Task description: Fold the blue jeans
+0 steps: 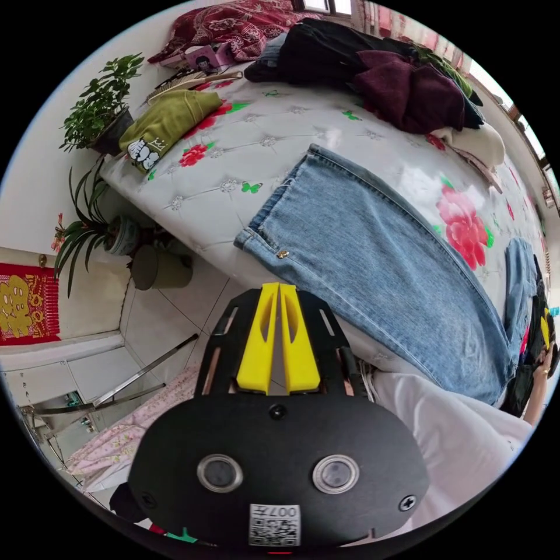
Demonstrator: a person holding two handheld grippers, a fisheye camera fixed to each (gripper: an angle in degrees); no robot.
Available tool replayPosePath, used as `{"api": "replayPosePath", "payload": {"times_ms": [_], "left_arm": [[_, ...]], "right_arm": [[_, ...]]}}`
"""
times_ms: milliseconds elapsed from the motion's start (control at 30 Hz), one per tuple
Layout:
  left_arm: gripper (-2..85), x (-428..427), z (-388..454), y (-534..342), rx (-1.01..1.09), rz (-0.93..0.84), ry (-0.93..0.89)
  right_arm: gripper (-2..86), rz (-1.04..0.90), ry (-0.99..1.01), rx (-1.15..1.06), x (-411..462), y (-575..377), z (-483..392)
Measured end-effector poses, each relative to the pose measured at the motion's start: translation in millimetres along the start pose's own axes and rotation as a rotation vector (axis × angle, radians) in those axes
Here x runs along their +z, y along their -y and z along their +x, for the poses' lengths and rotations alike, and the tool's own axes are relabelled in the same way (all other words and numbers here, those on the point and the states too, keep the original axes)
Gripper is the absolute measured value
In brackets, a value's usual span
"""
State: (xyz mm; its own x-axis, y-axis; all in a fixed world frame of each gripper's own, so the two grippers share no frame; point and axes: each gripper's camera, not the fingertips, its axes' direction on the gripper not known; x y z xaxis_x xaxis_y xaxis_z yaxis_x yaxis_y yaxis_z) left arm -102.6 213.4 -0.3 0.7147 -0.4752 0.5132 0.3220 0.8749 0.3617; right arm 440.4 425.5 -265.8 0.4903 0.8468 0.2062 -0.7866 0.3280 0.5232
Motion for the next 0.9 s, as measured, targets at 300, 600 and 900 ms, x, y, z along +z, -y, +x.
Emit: {"api": "replayPosePath", "payload": {"times_ms": [300, 600, 900], "left_arm": [[-1.0, -23.4, 65.6, -29.8, -0.082, -0.073, -0.149], [-1.0, -32.0, 85.7, -51.2, -0.205, -0.151, -0.177], [-1.0, -25.8, 120.2, -26.4, -0.122, -0.124, -0.177]], "right_arm": [[11.9, -0.006, 0.031, 0.22, 22.3, 141.7, 152.7], [8.2, -0.037, -0.086, 0.299, 77.2, 207.8, 199.2], [0.1, 0.167, 0.277, 0.084, -7.2, 244.2, 86.0]]}}
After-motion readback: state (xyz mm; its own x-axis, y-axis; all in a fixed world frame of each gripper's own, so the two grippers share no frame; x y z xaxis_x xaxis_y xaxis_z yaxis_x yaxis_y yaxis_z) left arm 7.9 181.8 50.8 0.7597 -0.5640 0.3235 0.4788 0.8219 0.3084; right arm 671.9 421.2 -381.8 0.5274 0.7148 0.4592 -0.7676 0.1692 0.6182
